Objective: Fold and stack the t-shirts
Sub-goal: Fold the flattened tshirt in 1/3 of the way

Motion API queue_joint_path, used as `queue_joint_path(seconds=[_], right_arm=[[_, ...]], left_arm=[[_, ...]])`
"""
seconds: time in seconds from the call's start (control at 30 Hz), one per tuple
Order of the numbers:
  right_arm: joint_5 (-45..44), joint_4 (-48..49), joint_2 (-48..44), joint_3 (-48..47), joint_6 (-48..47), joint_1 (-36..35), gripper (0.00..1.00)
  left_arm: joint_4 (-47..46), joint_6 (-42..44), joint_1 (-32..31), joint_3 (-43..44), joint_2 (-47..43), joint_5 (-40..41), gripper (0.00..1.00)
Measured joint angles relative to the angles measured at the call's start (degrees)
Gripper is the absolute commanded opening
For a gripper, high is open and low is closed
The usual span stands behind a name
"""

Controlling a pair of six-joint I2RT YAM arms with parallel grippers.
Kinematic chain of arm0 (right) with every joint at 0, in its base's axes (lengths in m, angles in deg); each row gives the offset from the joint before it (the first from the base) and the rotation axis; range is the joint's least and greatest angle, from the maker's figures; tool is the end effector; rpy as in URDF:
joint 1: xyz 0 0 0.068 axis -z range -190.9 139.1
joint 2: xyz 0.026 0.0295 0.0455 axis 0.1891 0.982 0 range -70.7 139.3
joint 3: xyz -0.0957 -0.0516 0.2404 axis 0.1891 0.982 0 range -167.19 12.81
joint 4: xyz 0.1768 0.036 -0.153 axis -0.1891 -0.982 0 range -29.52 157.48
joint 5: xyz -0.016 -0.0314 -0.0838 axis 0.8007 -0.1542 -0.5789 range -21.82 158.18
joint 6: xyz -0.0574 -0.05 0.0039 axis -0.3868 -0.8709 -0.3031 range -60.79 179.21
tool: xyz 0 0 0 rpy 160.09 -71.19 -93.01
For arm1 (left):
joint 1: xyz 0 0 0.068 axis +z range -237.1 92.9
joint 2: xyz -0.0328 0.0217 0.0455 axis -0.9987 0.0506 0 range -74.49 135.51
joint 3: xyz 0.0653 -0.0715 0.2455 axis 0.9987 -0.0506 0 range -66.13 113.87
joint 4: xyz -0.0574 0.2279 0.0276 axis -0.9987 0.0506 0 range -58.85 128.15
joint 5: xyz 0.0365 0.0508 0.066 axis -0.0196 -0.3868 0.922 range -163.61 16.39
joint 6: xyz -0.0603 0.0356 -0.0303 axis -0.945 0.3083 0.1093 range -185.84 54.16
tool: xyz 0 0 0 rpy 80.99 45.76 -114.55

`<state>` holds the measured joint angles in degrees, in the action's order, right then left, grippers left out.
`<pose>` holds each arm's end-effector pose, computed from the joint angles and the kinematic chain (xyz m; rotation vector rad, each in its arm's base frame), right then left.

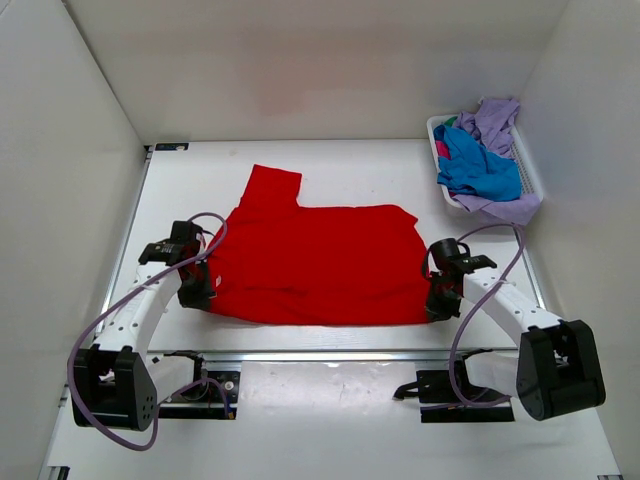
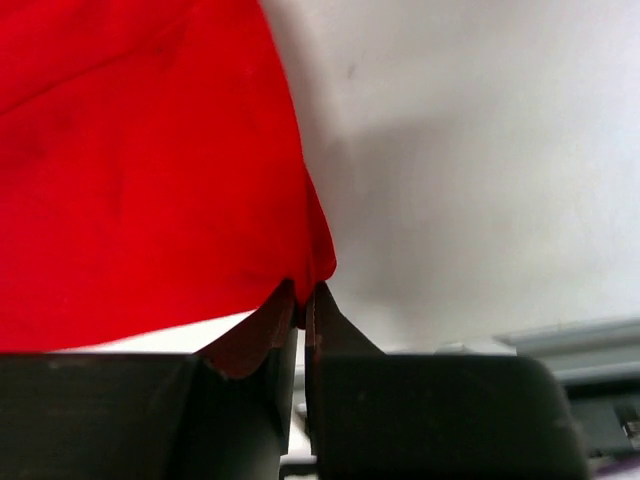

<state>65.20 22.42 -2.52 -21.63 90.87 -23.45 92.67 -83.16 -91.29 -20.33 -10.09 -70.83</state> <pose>0.1637 0.0330 0.1428 0.4955 2.8987 0.0376 0.1595 -0.0085 0.1939 -0.3451 2.9430 0.0229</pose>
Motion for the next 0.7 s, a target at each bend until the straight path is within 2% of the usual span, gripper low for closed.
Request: queue_joint_path(seconds=[0.07, 0.13, 0.17, 0.2, 0.27, 0.37, 0.47, 0.7], right_arm=[[0.02, -2.32, -0.13, -1.18, 0.31, -1.05, 0.0], [0.61, -3.61, -0.31, -2.03, 0.5, -1.88, 0.06], [0.87, -4.0, -0.59, -2.1, 0.74, -2.23, 0.16], [1.05, -4.57, -0.9, -2.12, 1.03, -2.43, 0.23], [1.36, -5.81, -1.44, -2.14, 1.07, -2.16, 0.36], [1.73, -7.96, -2.03, -2.86, 0.61, -1.05, 0.51], [1.22, -10.8, -3.1, -5.38, -0.46, 0.44, 0.6], [-1.92, -15.47, -4.46, -19.69, -3.52, 2.95, 0.63]], left_arm=[[0.04, 0.17, -0.07, 0.0, 0.0, -0.02, 0.0], [0.28, 0.42, -0.09, 0.0, 0.0, -0.07, 0.11], [0.44, 0.7, -0.17, 0.0, 0.0, -0.24, 0.3], [0.57, 1.05, -0.2, 0.0, 0.0, -0.42, 0.45], [0.98, 1.14, -0.2, 0.09, -0.02, -0.94, 0.57], [2.1, 1.31, 0.0, 1.09, -0.22, -1.4, 0.65], [3.58, 1.2, 0.0, 4.13, -0.35, -1.09, 0.71], [2.69, -0.22, 0.79, 17.2, 0.42, 1.33, 0.74]])
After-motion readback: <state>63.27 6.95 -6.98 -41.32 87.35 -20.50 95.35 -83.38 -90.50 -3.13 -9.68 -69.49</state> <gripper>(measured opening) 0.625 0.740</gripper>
